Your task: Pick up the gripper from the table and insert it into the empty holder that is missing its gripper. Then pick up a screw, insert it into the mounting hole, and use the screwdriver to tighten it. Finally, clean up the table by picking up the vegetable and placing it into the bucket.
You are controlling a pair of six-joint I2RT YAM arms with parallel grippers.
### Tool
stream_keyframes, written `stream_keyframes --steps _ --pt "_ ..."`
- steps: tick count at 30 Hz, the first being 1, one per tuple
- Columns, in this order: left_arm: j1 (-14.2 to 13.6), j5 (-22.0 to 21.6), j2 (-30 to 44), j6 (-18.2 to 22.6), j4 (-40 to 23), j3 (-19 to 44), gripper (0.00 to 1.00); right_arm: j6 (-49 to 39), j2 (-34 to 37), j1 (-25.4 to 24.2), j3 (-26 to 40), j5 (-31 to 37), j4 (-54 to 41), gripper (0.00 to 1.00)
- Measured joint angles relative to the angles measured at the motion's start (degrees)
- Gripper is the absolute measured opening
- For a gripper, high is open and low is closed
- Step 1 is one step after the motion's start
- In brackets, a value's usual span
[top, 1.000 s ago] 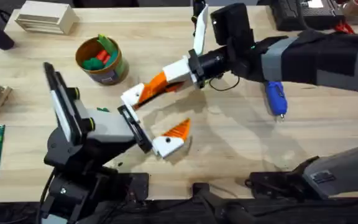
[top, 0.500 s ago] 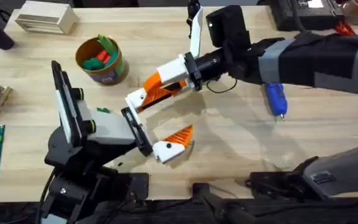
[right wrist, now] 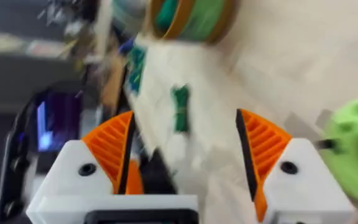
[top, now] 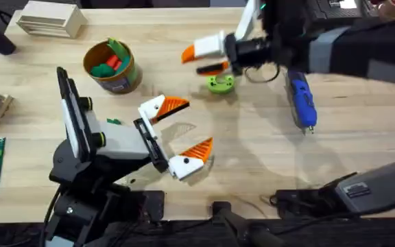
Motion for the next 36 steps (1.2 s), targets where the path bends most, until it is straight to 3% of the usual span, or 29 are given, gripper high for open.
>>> stream_keyframes --steps 3,7,12,18,24,28,36 --pt "0.0 0.0 0.0 0.0 0.0 0.0 0.987 -3.6 0.0 -2.6 4.3 4.8 -6.9 0.879" --pt "0.0 0.2 0.0 0.0 0.0 0.0 0.987 -11.4 0.0 -3.3 12.3 15.0 -22.9 0.879" --pt "0.0 0.2 0.0 0.0 0.0 0.0 0.988 -21.3 -0.5 -1.9 21.5 30.9 -36.6 0.880" --pt "0.0 0.2 0.0 0.0 0.0 0.0 0.987 -31.2 -2.5 3.0 23.8 45.5 -44.3 0.882" --pt "0.0 0.2 0.0 0.0 0.0 0.0 0.987 -35.6 -1.7 6.9 23.8 49.9 -47.0 0.880" --pt "0.0 0.2 0.0 0.0 0.0 0.0 0.987 -36.7 -0.3 7.3 23.8 50.9 -47.0 0.700" --pt "0.0 0.2 0.0 0.0 0.0 0.0 0.987 -37.0 4.5 10.3 23.8 51.6 -46.9 0.475"
